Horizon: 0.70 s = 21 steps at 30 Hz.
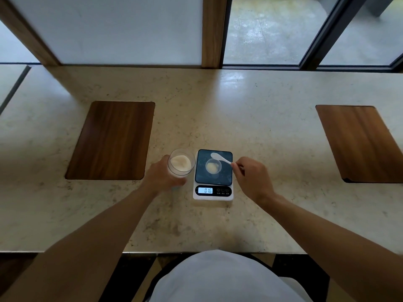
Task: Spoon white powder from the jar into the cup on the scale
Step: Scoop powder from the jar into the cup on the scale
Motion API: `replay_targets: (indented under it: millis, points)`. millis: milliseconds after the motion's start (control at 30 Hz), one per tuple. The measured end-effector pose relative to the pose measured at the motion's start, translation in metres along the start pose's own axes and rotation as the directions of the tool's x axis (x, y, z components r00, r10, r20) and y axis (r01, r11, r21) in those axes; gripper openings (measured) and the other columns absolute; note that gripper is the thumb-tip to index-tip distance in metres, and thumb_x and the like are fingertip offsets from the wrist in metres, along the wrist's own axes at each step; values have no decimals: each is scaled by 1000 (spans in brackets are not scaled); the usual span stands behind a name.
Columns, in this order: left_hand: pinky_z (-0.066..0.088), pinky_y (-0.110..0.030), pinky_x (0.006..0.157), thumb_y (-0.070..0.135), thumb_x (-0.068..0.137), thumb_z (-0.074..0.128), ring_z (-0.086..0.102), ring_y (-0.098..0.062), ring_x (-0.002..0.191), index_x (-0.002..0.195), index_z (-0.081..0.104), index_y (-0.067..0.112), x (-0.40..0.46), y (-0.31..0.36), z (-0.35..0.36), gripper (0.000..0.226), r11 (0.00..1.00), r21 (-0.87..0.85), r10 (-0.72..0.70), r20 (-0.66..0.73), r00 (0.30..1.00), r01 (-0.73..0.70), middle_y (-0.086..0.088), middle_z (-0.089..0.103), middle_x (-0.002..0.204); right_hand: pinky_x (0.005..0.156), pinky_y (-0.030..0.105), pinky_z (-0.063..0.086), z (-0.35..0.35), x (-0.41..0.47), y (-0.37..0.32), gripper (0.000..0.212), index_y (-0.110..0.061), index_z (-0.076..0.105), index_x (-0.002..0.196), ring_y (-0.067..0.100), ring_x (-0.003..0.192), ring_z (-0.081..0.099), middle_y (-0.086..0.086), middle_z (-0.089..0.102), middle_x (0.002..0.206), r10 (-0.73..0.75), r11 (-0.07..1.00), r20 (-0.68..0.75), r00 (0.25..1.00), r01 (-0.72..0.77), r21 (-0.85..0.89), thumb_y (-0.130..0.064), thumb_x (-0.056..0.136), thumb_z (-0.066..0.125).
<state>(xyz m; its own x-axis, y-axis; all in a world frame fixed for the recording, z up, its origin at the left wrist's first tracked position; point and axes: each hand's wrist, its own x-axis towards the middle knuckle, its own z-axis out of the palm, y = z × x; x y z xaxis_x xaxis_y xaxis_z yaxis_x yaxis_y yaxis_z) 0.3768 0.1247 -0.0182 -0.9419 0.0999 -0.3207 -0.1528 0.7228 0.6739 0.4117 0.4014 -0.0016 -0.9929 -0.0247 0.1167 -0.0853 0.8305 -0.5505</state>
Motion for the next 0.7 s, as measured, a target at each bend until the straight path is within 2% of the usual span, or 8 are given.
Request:
replay_targets:
  millis: [100,233,333,433,533,633,700]
  points:
    - [48,-46,104,37,66,91,60,-24,119,136,51,18,2,0,0,83,1000,2,7,10,1000,-7,-3,64,131,51,12,40,-1,6,-13,21,-7,70,86,9,59,57,0,67,73,90,983,-68,994,-77,168,-25,94,62]
    - [48,-47,104,39,65,91,61,-24,118,135,51,20,2,0,1,83,1000,16,14,29,999,-14,-2,64,130,52,13,46,-7,11,-33,19,-7,70,88,9,60,60,0,68,75,-2,968,-88,996,24,250,-25,93,64]
    - [49,-45,104,42,65,90,61,-23,118,135,51,22,3,0,2,83,999,39,29,17,999,-30,-2,64,131,56,21,53,-10,16,-45,16,-5,70,90,17,63,64,6,72,79,-114,972,-52,992,122,199,-21,91,68]
    - [50,-40,102,45,66,89,61,-23,116,135,51,23,5,1,1,82,996,76,35,3,999,-35,-2,64,131,55,24,51,-8,18,-53,15,-5,70,87,18,61,62,8,71,77,-222,965,-10,975,221,141,-19,92,67]
    - [47,-29,88,47,64,89,63,-20,107,131,52,23,6,-1,3,80,992,112,53,-17,998,-51,-2,66,125,53,35,52,-5,18,-58,20,-3,68,83,20,57,57,8,67,73,-303,951,48,952,299,80,-18,94,63]
    - [44,-28,80,47,60,90,59,-14,94,128,53,23,6,-1,4,81,986,147,86,-39,996,-79,-1,68,119,51,36,47,-1,21,-63,24,-3,66,81,19,55,52,8,64,72,-374,926,116,920,377,-8,-19,97,59]
    - [44,-28,78,45,59,91,57,-12,90,126,54,23,6,-2,4,80,982,161,114,-59,992,-103,0,68,115,52,40,50,1,22,-66,27,-2,65,82,22,56,53,9,64,74,-404,906,164,900,418,-63,-20,99,54]
